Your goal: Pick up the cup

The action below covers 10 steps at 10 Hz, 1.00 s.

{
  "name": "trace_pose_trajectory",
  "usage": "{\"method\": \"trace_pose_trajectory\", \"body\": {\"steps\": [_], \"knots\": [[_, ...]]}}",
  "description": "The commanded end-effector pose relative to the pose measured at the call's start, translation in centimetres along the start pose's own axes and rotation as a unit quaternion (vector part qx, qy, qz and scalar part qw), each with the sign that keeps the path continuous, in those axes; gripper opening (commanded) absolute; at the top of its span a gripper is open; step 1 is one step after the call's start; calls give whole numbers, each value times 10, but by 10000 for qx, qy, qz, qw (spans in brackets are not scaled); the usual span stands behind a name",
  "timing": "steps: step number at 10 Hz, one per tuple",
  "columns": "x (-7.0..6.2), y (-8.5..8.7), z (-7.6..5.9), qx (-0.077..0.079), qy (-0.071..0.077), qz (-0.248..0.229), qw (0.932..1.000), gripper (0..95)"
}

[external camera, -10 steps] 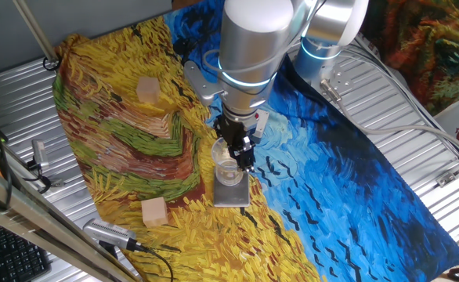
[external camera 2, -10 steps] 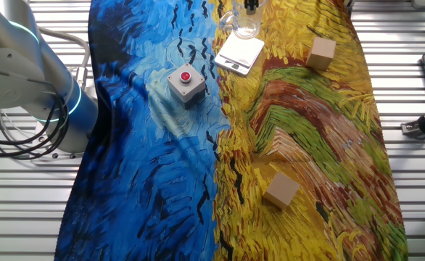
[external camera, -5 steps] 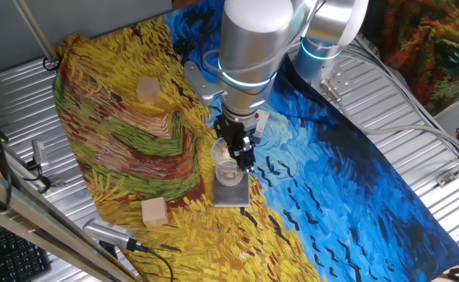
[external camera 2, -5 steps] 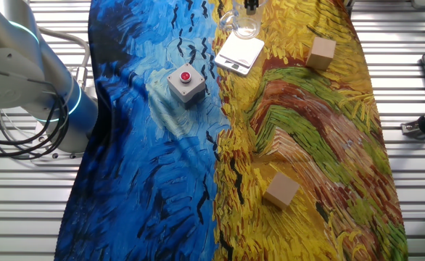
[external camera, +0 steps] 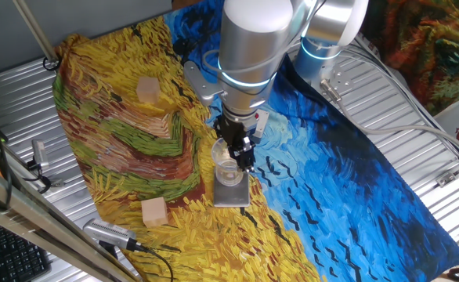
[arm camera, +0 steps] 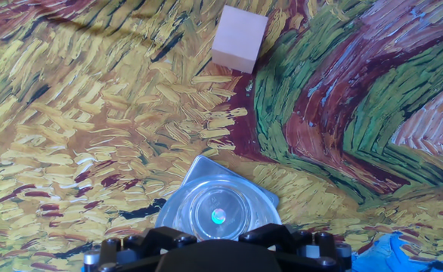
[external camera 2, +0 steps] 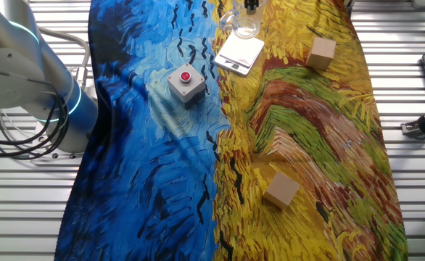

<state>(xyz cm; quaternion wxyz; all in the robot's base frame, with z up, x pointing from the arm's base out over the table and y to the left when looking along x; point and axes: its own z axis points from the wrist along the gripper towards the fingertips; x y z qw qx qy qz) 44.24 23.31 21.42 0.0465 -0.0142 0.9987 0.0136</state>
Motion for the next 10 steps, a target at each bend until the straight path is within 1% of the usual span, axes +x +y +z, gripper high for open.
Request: {"method": "trace_pose_trajectory", "body": {"steps": [1, 10], "knots": [[0, 0, 0, 18, 5, -1, 10000, 0], [1, 0, 0, 8, 26, -36, 10000, 0]]}}
